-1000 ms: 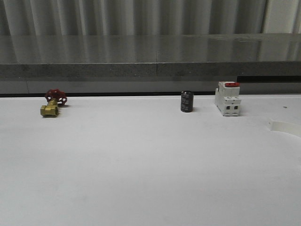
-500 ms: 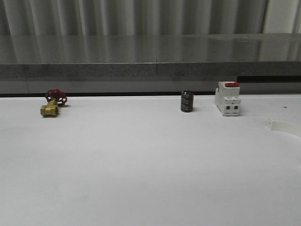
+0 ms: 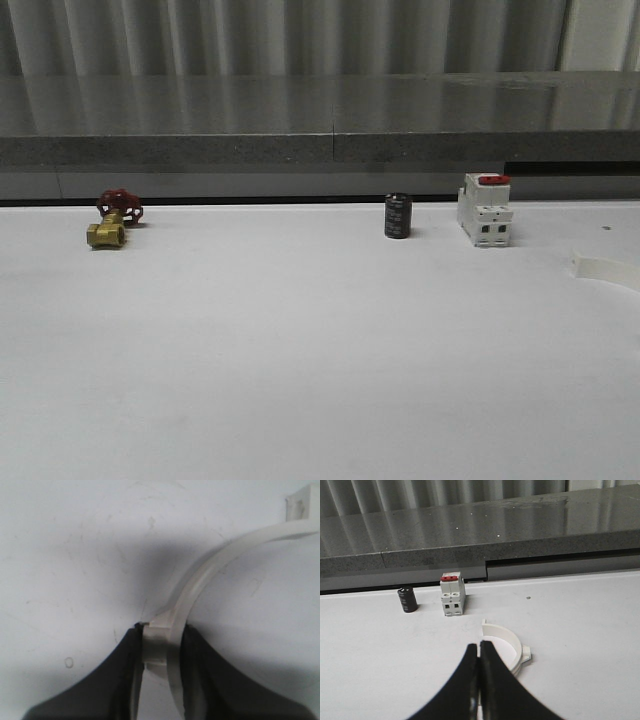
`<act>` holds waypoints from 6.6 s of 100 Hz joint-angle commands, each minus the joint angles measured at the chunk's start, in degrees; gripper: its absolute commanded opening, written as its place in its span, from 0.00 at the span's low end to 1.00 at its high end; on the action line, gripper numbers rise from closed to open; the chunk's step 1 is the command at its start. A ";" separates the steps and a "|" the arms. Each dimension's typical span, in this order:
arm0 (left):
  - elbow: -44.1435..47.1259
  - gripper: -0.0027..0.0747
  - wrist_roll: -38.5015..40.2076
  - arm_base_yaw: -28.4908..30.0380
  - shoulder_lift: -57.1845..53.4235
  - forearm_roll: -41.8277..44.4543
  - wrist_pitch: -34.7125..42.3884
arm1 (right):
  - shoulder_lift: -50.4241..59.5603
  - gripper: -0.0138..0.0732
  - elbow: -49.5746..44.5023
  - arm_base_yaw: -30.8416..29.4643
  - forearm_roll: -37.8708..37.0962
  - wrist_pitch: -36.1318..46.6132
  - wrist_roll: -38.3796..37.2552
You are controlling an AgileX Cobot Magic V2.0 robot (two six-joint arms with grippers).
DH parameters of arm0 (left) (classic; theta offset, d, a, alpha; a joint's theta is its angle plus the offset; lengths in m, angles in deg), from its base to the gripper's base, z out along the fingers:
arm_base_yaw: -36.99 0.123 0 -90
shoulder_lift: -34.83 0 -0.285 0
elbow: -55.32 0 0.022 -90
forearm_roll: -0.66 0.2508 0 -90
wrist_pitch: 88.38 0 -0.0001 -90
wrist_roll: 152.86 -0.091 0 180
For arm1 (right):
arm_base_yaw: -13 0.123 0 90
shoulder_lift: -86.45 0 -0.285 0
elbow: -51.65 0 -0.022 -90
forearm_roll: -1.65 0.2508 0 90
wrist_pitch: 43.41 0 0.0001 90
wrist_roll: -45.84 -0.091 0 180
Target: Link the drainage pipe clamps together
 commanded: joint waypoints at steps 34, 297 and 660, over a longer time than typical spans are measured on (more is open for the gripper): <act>-1.29 0.11 1.34 -3.91 -12.44 -6.09 -7.85 | 1.17 0.08 0.88 -0.38 0.00 4.83 0.48; -8.14 0.01 57.81 -49.21 -0.44 16.60 -2.70 | 1.17 0.08 0.88 -0.38 0.00 4.83 0.48; 39.83 0.01 38.86 -23.94 -90.06 23.76 -5.54 | 1.17 0.08 0.88 -0.38 0.00 6.88 0.54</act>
